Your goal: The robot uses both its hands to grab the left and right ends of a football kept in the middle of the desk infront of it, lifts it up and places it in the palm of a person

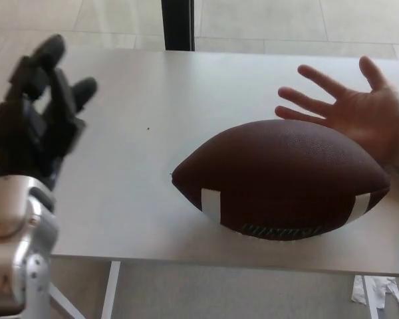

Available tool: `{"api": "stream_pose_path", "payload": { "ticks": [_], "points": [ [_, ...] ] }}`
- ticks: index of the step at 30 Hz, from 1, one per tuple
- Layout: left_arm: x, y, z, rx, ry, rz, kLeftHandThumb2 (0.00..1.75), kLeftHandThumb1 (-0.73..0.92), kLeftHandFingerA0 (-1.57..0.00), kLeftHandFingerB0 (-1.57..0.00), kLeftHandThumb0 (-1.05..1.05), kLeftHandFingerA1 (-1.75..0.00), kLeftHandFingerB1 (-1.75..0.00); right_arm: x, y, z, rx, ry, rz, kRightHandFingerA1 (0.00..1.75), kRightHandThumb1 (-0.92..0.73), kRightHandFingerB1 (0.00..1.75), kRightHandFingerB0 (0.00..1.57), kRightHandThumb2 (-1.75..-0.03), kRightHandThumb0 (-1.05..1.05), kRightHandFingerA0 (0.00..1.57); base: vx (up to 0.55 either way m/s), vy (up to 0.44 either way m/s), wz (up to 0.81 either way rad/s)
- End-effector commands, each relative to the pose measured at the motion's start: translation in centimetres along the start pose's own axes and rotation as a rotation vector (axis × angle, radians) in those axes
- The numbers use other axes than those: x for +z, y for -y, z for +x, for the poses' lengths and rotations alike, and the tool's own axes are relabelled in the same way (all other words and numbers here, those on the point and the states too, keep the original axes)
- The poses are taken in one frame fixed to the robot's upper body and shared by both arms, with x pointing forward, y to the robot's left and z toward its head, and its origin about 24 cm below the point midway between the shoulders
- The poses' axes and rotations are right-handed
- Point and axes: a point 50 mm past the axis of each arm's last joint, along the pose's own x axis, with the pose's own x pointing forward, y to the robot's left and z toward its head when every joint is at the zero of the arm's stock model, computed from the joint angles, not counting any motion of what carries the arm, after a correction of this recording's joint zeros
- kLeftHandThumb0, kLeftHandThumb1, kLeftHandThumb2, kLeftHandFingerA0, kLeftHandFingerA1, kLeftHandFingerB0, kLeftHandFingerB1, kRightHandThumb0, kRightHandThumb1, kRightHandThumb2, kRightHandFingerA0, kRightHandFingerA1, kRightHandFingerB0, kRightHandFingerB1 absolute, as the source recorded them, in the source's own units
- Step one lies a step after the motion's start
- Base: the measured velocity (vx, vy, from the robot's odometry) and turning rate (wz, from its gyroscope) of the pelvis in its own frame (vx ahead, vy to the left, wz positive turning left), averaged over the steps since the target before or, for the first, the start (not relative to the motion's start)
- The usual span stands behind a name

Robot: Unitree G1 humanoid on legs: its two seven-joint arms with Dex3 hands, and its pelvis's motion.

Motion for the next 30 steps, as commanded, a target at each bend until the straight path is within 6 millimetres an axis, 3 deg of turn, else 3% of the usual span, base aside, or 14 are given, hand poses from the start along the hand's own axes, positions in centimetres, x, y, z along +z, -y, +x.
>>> {"api": "stream_pose_path", "payload": {
  "ticks": [1,2,6,7,13,18,21,23,24,30],
  "points": [
    [-4.0,2.3,-1.0,0.009,-0.207,0.091,0.79,0.91,-0.25,-0.17,-0.89,-0.54,-0.36,-3.5,-1.7,-1.2,-0.026,-0.219,0.019,0.42,-0.76,0.35,0.21,-0.84,-0.97,0.31,0.0,0.0,0.0],
    [-4.1,2.4,-1.0,0.003,-0.215,0.087,0.79,0.92,-0.22,-0.17,-0.89,-0.54,-0.36,-3.8,-1.8,-1.3,-0.024,-0.231,0.013,0.38,-0.92,0.29,0.21,-0.72,-0.92,0.31,0.0,0.0,0.0],
    [-4.5,2.6,-1.1,-0.017,-0.233,0.111,0.8,0.92,-0.2,-0.15,-0.89,-0.54,-0.37,-4.4,-1.7,-1.6,0.012,-0.249,-0.037,0.42,-0.92,0.3,0.2,-0.77,-0.93,0.3,0.0,0.0,0.0],
    [-4.7,2.4,-1.4,-0.029,-0.245,0.133,0.83,0.92,-0.21,-0.14,-0.88,-0.53,-0.37,-5.0,-1.8,-1.8,0.012,-0.271,-0.07,0.45,-0.85,0.34,0.23,-0.88,-1.01,0.33,0.0,0.0,0.0],
    [-5.8,2.0,-2.1,-0.028,-0.287,0.167,0.82,0.92,-0.22,-0.18,-0.9,-0.55,-0.39,-6.6,-1.3,-2.9,0.032,-0.326,-0.116,0.45,-0.92,0.31,0.27,-0.83,-1.01,0.32,0.0,0.0,0.0],
    [-6.8,0.8,-2.8,-0.011,-0.329,0.215,0.81,0.92,-0.24,-0.2,-0.92,-0.55,-0.37,-7.5,-0.8,-3.7,0.025,-0.351,-0.151,0.46,-0.88,0.34,0.3,-0.87,-1.04,0.37,0.0,0.0,0.0],
    [-7.1,0.3,-3.0,0.003,-0.342,0.229,0.8,0.92,-0.26,-0.21,-0.93,-0.56,-0.37,-7.7,-0.7,-3.7,0.033,-0.351,-0.158,0.45,-0.92,0.34,0.34,-0.79,-0.98,0.38,0.0,0.0,0.0],
    [-7.3,0.0,-3.1,0.02,-0.348,0.23,0.84,0.89,-0.28,-0.22,-0.95,-0.58,-0.38,-7.6,-0.8,-3.4,0.037,-0.345,-0.171,0.49,-0.84,0.37,0.3,-0.93,-1.04,0.39,0.0,0.0,0.0],
    [-7.4,-0.1,-3.2,0.026,-0.348,0.235,0.77,0.92,-0.29,-0.25,-0.9,-0.58,-0.38,-7.6,-0.9,-3.3,0.04,-0.343,-0.169,0.46,-0.92,0.34,0.35,-0.78,-0.98,0.39,0.0,0.0,0.0],
    [-8.2,0.0,-2.9,0.02,-0.353,0.22,0.85,0.92,-0.27,-0.17,-0.95,-0.58,-0.36,-6.8,-1.8,-2.0,0.079,-0.307,-0.16,0.45,-0.92,0.34,0.32,-0.82,-1.02,0.39,0.0,0.0,0.0]
  ]
}}
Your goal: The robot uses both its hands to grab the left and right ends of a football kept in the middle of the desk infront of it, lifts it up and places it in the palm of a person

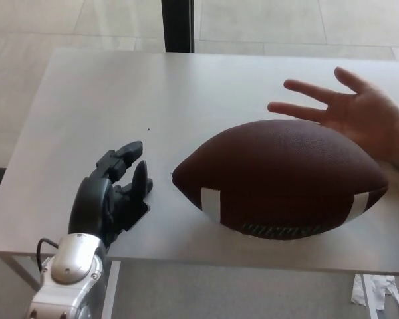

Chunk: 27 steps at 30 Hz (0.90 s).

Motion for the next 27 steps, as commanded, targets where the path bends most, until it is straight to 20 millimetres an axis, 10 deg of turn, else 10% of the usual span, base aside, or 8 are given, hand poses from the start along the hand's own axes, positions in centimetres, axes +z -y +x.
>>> {"api": "stream_pose_path", "payload": {
  "ticks": [1,4,5,8,19,20,21,27],
  "points": [
    [-1.5,-0.3,0.1,0.026,-0.045,0.01,0.84,0.92,-0.28,-0.17,-0.95,-0.58,-0.36,1.0,-0.1,0.9,0.026,0.021,-0.029,0.46,-0.92,0.34,0.31,-0.82,-1.0,0.4,0.0,0.0,0.0],
    [-1.5,0.2,0.3,0.032,-0.045,-0.019,1.22,0.82,-0.23,-0.09,-0.89,-0.59,-0.43,1.7,-0.3,1.4,0.032,0.034,-0.026,0.53,-0.78,0.44,0.27,-1.18,-0.94,0.36,0.0,0.0,0.0],
    [-1.6,0.4,0.3,0.03,-0.039,-0.033,0.85,0.92,-0.27,-0.16,-0.97,-0.57,-0.35,2.0,-0.4,1.5,0.032,0.041,-0.025,0.46,-0.85,0.35,0.3,-0.87,-1.04,0.39,0.0,0.0,0.0],
    [-1.7,1.0,0.5,0.028,-0.037,-0.065,0.83,0.92,-0.29,-0.17,-0.99,-0.58,-0.35,2.5,-0.6,1.9,0.034,0.044,-0.028,0.42,-0.92,0.32,0.31,-0.79,-0.98,0.41,0.0,0.0,0.0],
    [-2.2,3.9,0.9,0.037,-0.05,-0.229,0.88,0.92,-0.34,-0.21,-1.02,-0.6,-0.36,1.7,-1.6,1.8,0.032,0.027,0.033,0.46,-0.92,0.34,0.33,-0.79,-1.0,0.4,0.0,0.0,0.0],
    [-2.2,4.2,0.9,0.026,-0.053,-0.252,1.24,0.83,-0.31,-0.12,-0.93,-0.63,-0.43,1.3,-1.7,1.6,0.032,0.021,0.06,0.47,-0.92,0.34,0.31,-0.8,-1.03,0.4,0.0,0.0,0.0],
    [-2.2,4.6,0.8,0.019,-0.05,-0.284,0.86,0.92,-0.33,-0.2,-1.02,-0.61,-0.36,1.0,-1.8,1.3,0.024,0.02,0.071,0.48,-0.92,0.31,0.28,-0.8,-0.98,0.45,0.0,0.0,0.0],
    [-2.2,6.4,0.4,-0.015,-0.073,-0.376,0.87,0.91,-0.31,-0.19,-1.03,-0.61,-0.36,-1.4,-2.5,-0.5,0.006,-0.062,0.176,0.49,-0.92,0.34,0.22,-0.83,-1.04,0.39,0.0,0.0,0.0]
  ]
}}
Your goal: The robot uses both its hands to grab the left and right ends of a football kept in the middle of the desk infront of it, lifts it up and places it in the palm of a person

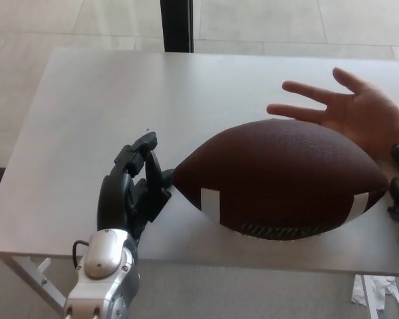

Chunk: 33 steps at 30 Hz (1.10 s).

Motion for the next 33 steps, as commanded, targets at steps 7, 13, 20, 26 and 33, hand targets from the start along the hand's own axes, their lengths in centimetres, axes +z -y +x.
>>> {"api": "stream_pose_path", "payload": {
  "ticks": [7,13,20,26,33],
  "points": [
    [-2.8,3.7,-1.0,-0.046,-0.134,-0.16,1.25,0.83,-0.31,-0.12,-0.96,-0.64,-0.4,-1.0,-1.0,-1.3,0.098,-0.053,0.113,0.54,-0.79,0.3,0.08,-1.26,-1.05,0.29,0.0,0.0,0.0],
    [-3.1,3.9,-1.0,-0.087,-0.164,-0.14,1.25,0.81,-0.3,-0.11,-0.97,-0.64,-0.38,1.6,-2.1,-0.4,0.22,0.008,0.053,0.42,-0.92,0.31,0.09,-0.8,-1.05,0.22,0.0,0.0,0.0],
    [-3.2,4.5,-0.9,-0.112,-0.181,-0.153,0.86,0.92,-0.33,-0.18,-1.05,-0.66,-0.34,5.3,-3.3,1.0,0.278,0.086,-0.021,0.43,-0.92,0.3,0.1,-0.81,-1.05,0.25,0.0,0.0,0.0],
    [-3.2,5.0,-0.9,-0.106,-0.186,-0.169,1.23,0.8,-0.33,-0.15,-0.98,-0.66,-0.43,5.5,-3.2,1.6,0.268,0.048,-0.097,0.5,-0.92,0.3,0.11,-0.86,-1.05,0.29,0.0,0.0,0.0],
    [-3.1,5.1,-0.8,-0.104,-0.176,-0.161,1.24,0.81,-0.34,-0.15,-0.97,-0.68,-0.43,3.4,-2.6,1.7,0.249,-0.045,-0.16,0.61,-0.82,0.45,0.17,-1.26,-1.05,0.43,0.0,0.0,0.0]
  ]
}}
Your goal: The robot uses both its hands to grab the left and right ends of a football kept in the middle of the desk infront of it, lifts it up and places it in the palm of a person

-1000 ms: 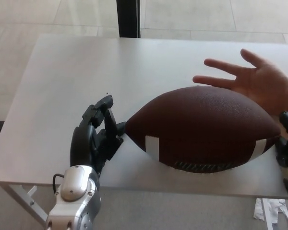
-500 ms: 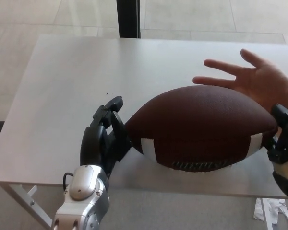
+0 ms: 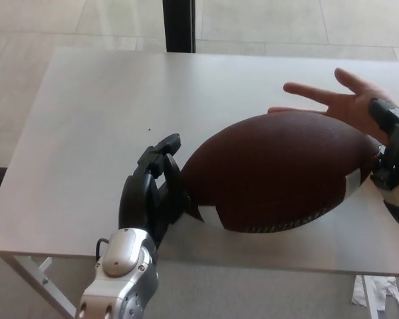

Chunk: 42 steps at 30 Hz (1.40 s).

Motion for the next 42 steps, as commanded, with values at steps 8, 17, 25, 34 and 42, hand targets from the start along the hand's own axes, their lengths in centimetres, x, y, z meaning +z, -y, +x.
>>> {"api": "stream_pose_path", "payload": {
  "ticks": [8,17,25,34,42],
  "points": [
    [-2.9,2.8,-0.6,-0.007,-0.128,-0.12,0.83,0.92,-0.34,-0.25,-1.03,-0.65,-0.35,-4.8,-0.6,-0.8,-0.021,-0.182,0.007,0.59,-0.77,0.45,0.16,-1.2,-1.02,0.37,0.0,0.0,0.0],
    [-3.3,4.3,-0.3,0.032,-0.158,-0.085,1.25,0.87,-0.44,-0.15,-1.04,-0.68,-0.42,-3.9,-2.5,-0.2,0.019,-0.087,0.15,0.6,-0.79,0.38,0.12,-1.22,-1.05,0.55,0.0,0.0,0.0],
    [-3.9,6.4,0.2,-0.017,-0.253,0.075,1.15,0.79,-0.62,-0.1,-0.9,-0.76,-0.35,-2.0,-4.7,0.5,0.133,-0.005,0.17,0.62,-0.92,0.29,0.09,-0.8,-1.05,0.93,0.0,0.0,0.0],
    [-2.6,6.5,1.9,-0.037,-0.246,0.152,1.15,0.75,-0.68,0.0,-0.94,-0.78,-0.14,-0.7,-5.3,1.1,0.157,0.013,0.199,0.82,-0.73,0.38,0.1,-1.11,-1.01,0.98,0.0,0.0,0.0],
    [-1.9,8.8,2.1,-0.206,-0.198,0.17,0.7,0.92,-0.4,-0.32,-0.61,-1.51,-0.58,-0.9,-6.3,1.6,0.188,-0.027,0.253,1.22,-0.72,0.36,0.38,-0.61,-0.64,1.29,0.0,0.0,0.0]
  ]
}}
